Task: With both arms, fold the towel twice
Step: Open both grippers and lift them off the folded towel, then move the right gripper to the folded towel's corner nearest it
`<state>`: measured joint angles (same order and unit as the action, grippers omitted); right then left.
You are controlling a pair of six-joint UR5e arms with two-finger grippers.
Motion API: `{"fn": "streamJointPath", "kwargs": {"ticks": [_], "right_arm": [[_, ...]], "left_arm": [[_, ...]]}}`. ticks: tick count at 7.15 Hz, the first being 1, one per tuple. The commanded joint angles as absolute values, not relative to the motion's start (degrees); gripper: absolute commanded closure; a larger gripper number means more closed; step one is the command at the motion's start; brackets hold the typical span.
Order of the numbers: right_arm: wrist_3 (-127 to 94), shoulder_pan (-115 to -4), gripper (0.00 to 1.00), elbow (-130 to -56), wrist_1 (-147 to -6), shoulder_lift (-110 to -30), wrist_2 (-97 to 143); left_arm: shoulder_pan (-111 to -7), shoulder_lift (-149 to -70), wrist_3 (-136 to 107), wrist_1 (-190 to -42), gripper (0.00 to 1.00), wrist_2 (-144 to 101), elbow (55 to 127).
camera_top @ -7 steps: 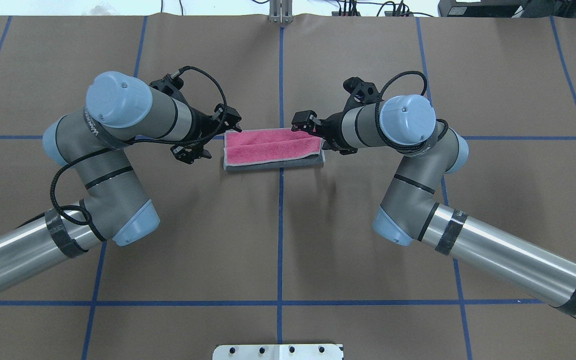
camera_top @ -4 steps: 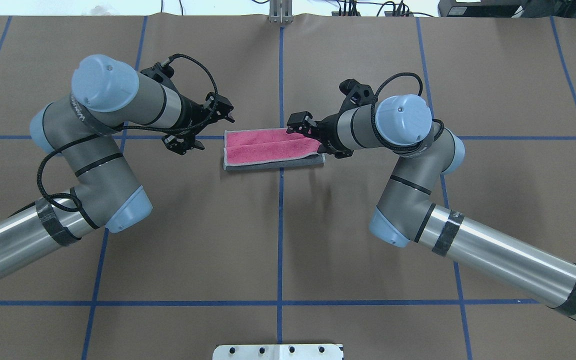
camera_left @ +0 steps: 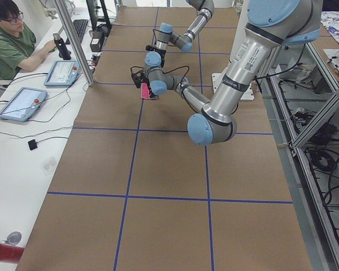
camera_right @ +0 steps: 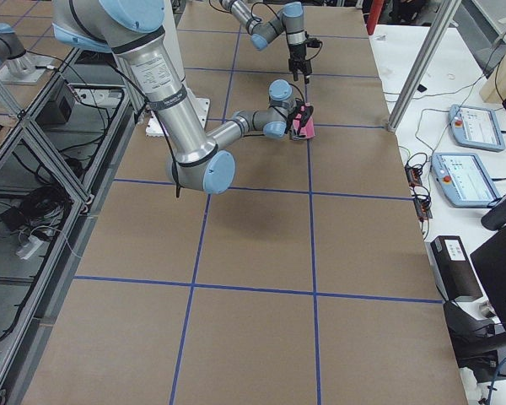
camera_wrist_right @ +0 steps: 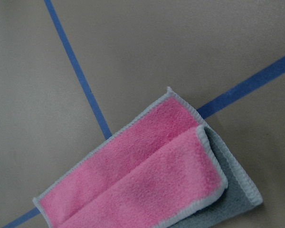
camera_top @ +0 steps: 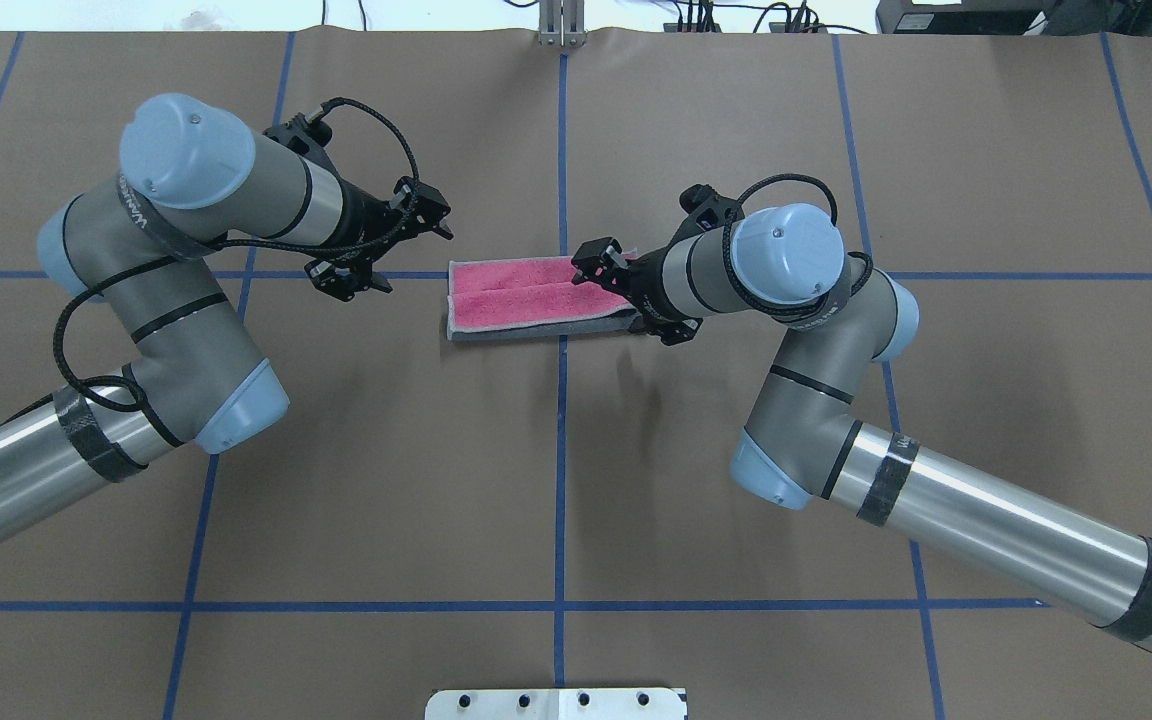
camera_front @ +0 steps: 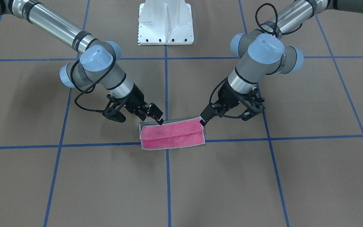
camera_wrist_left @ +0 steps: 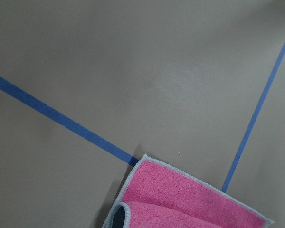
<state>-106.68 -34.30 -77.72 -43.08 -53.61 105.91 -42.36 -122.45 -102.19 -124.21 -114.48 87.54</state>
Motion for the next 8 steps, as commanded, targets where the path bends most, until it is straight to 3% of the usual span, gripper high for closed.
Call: {"fn": "streamJointPath", "kwargs": {"ticks": [1,8], "right_arm": [[-106.2,-34.8,0.01,-77.1,-43.3,-53.4,105.9],[-106.1,-34.8,0.02,-74.1,-43.3,-51.2,105.9]], "left_arm": [[-42.4,-122.3,-102.0,-124.3,0.0,-114.5,87.5],[-42.6,-122.2,-102.0,-124.3,0.0,-114.5,87.5]]}}
